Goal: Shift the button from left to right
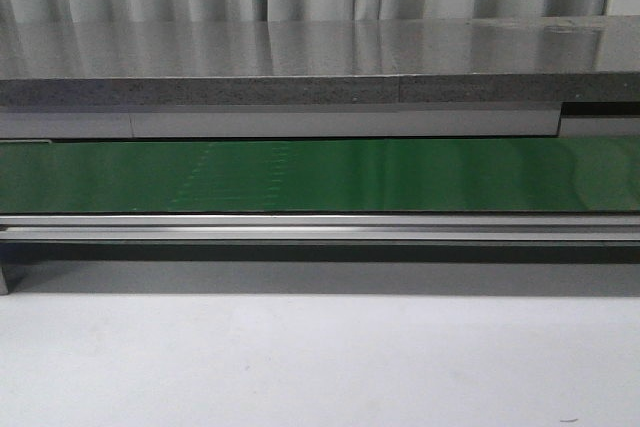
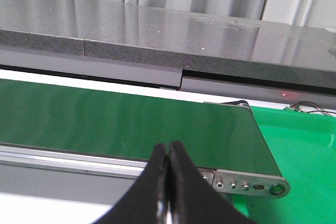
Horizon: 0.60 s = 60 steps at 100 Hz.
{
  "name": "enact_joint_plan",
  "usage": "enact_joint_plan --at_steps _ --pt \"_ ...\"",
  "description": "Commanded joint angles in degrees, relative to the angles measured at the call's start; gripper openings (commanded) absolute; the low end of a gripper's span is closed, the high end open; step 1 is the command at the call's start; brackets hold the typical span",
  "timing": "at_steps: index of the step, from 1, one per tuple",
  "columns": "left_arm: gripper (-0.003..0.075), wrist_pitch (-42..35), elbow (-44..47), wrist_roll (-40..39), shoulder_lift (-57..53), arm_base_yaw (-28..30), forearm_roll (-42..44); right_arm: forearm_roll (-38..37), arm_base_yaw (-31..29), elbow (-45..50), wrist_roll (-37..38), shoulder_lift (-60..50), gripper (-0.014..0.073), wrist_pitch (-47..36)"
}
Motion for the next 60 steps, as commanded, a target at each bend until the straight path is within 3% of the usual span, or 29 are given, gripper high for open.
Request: enact_joint_plan --at_steps 1,42,60 --pt "0.0005 -4.1 2.3 -0.5 -2.1 -0.3 0.1 0.1 -0.4 0.0 -0.1 -0.9 -0.0068 -4.8" --pt "0.0005 -4.6 2.1 -0.5 -2.1 -0.3 0.1 0.1 -0.4 0.0 -0.1 -0.9 -0.0068 -4.8" --pt "0.0005 -1.3 -0.9 -0.5 -1.1 -0.3 -0.9 0.1 -0.4 0.0 -0.1 -0.9 -0.0068 -4.8"
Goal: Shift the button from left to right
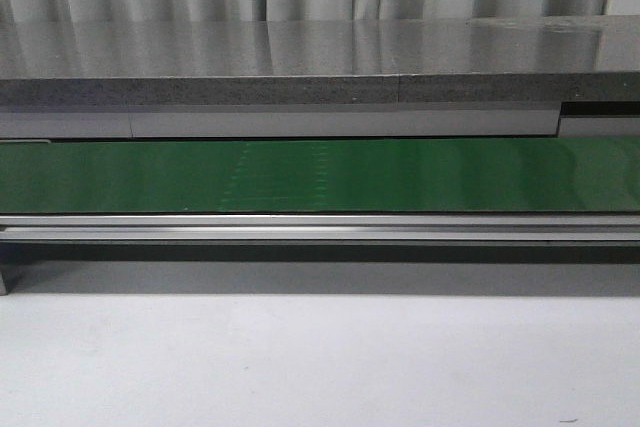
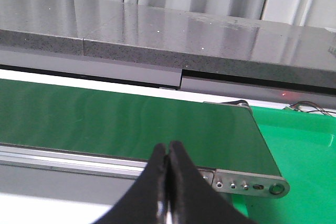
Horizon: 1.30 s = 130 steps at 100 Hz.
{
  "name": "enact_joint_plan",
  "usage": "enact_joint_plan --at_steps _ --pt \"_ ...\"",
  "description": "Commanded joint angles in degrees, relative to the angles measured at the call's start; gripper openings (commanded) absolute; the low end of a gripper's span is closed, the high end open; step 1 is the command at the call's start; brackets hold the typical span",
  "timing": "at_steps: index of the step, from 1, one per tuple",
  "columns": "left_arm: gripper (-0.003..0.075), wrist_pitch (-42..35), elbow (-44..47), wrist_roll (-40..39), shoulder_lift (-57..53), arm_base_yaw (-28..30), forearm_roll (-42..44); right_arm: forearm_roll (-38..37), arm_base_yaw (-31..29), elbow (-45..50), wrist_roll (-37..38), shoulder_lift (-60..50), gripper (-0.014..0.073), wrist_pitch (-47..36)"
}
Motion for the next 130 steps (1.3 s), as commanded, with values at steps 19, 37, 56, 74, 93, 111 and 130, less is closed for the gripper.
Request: enact_joint_plan --at_steps 19,37,56,74,93,111,130 --pt "0.0005 2.4 -8.4 -0.5 4.0 -0.3 -0.7 0.1 -0.4 0.0 -0.1 -0.9 -0.0068 -4.8" --pt "0.0005 10.6 -18.6 -0.5 12.8 -0.3 -0.7 0.1 -0.4 0.0 -0.1 -0.9 -0.0068 -4.8" --pt "0.0005 22.2 -29.5 -0.5 23.2 -0.3 -0.7 0.1 -0.4 0.0 -0.1 -0.9 -0.0068 -4.8" --pt "0.0005 29.4 -36.6 -0.5 31.5 -0.3 -0.7 0.1 -0.4 0.0 -0.1 -0.9 -0.0068 -4.8" --pt "0.0005 30.6 -37.7 -0.5 35.7 -0.3 -0.7 0.1 -0.4 0.0 -0.1 -0.9 -0.0068 -4.8" --pt "0.0005 31.1 -37.7 -0.5 36.7 -0.3 -0.7 0.1 -0.4 0.0 -0.1 -0.9 -0.0068 -4.8" --pt "0.013 31.9 -37.7 0.1 36.7 -0.3 -0.7 0.1 -0.4 0.0 -0.1 -0.9 -0.0068 -4.8"
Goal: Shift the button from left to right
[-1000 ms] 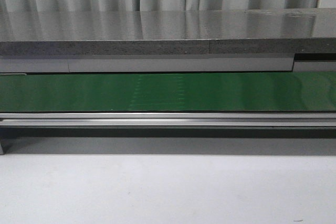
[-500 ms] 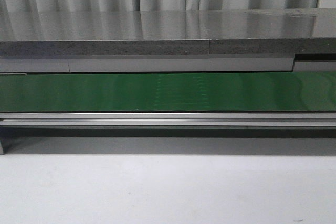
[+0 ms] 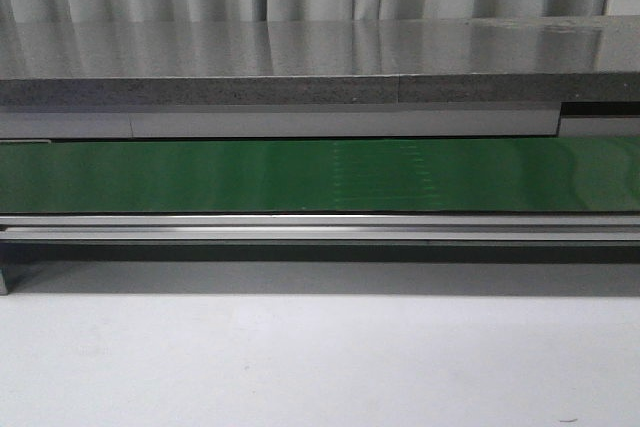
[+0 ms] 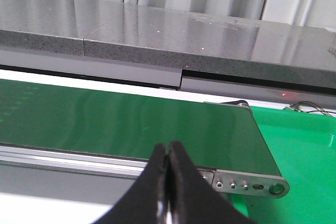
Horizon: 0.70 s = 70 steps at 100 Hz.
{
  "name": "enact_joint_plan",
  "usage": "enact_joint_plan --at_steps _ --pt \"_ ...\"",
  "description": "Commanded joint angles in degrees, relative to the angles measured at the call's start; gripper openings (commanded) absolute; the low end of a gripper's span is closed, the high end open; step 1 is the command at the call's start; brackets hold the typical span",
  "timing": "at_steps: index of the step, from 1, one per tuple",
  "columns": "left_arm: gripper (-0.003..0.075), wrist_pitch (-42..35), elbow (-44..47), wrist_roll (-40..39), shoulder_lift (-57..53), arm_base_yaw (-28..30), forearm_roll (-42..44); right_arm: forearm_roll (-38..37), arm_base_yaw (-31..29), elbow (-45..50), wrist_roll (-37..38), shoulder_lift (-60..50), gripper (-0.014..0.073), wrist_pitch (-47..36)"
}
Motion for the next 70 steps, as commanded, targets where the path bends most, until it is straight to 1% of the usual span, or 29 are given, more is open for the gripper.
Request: enact_joint_plan --at_steps 1,4,7,9,10,11,14,21,27,38,52,70 --pt "0.0141 -2.9 -2.2 0.2 0.3 -0.3 -0.3 0.1 -0.4 0.0 -0.1 -0.9 -0.0068 -4.8" --pt "0.0193 -2.4 -2.2 0.7 0.3 -0.3 -0.3 0.1 -0.4 0.0 -0.1 -0.9 -0.0068 -4.8" --pt "0.0264 -2.3 -2.2 0.7 0.3 -0.3 -0.3 0.1 -0.4 0.0 -0.1 -0.9 -0.0068 -4.8" --pt "0.0293 -2.2 -2.2 0.7 0.3 -0.3 -0.3 0.1 -0.4 0.0 -0.1 -0.9 -0.0068 -4.8" --pt "0.0336 -2.2 -2.2 0.7 0.3 -0.3 -0.3 0.1 -0.4 0.0 -0.1 -0.9 -0.0068 -4.8" --pt "0.0336 -2.2 -2.2 0.7 0.3 -0.3 -0.3 0.1 -0.4 0.0 -0.1 -0.9 -0.0068 -4.8" --pt "0.0403 -2.3 -2.2 0.7 0.3 -0.3 -0.3 0.1 -0.4 0.0 -0.1 -0.9 -0.0068 -4.8" --pt "0.0512 -2.7 -2.2 0.7 0.3 -0.3 -0.3 0.1 -0.4 0.0 -0.1 -0.9 -0.0068 -4.8" --pt "0.0566 -2.5 -2.2 0.7 0.3 -0.3 -0.4 0.1 -0.4 0.0 -0.1 -0.9 -0.0068 -4.8" --pt "0.0573 -1.6 -2.5 0.7 0.3 -0.3 -0.5 0.1 -0.4 0.0 -0.1 -0.9 -0.0068 -4.8" --pt "0.0573 1.6 -4.2 0.7 0.6 -0.3 -0.2 0.1 -0.4 0.0 -0.1 -0.9 -0.0068 -4.8" --pt "0.0573 8.4 -11.0 0.7 5.0 -0.3 1.6 0.1 -0.4 0.0 -0.1 -0.9 -0.0068 -4.8"
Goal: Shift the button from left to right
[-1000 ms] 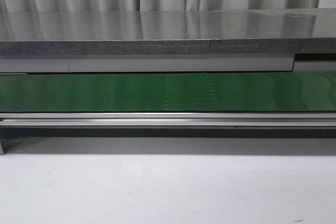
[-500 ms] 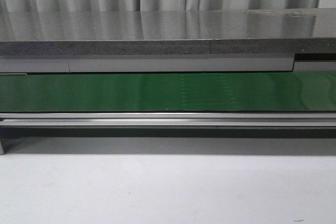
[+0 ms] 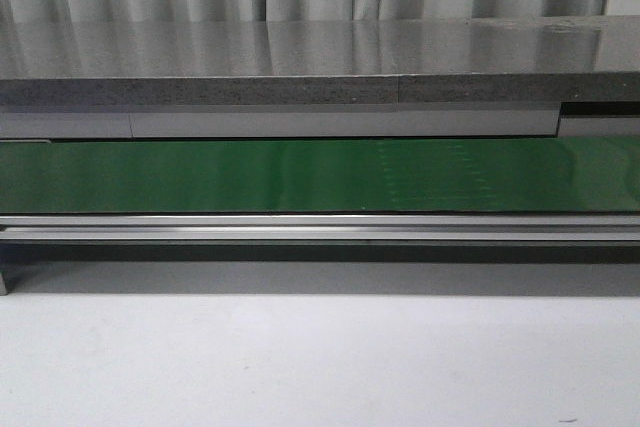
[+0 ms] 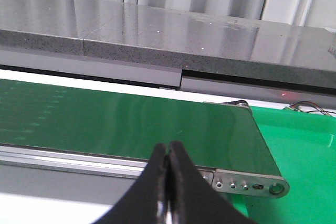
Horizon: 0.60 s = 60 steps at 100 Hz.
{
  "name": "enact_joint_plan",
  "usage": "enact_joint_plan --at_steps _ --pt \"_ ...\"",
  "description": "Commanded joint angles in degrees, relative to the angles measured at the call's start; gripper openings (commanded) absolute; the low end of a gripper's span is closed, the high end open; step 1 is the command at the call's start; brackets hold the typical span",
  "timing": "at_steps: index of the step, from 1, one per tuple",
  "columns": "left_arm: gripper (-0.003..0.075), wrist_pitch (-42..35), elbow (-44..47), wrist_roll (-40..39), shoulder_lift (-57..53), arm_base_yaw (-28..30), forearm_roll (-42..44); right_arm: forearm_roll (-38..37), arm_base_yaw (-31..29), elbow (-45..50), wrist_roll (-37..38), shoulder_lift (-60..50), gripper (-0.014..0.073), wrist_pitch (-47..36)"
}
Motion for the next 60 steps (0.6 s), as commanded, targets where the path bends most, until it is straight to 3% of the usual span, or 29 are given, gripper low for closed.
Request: enact_joint_plan --at_steps 1,24,60 --pt "0.0573 0.0 -5.3 0.1 3.0 -0.3 1.6 0.1 -0.4 0.0 -0.1 -0.9 -0.0068 -4.8" --pt "0.0573 2.7 -14.5 0.0 13.6 0.6 7.0 0.1 -0.4 0.0 -0.1 -0.9 -0.0068 -4.8" --pt "0.0573 -1.3 -18.8 3.9 30.0 14.3 2.4 0.1 -0.4 0.0 -0.1 -0.9 -0.0068 -4.8"
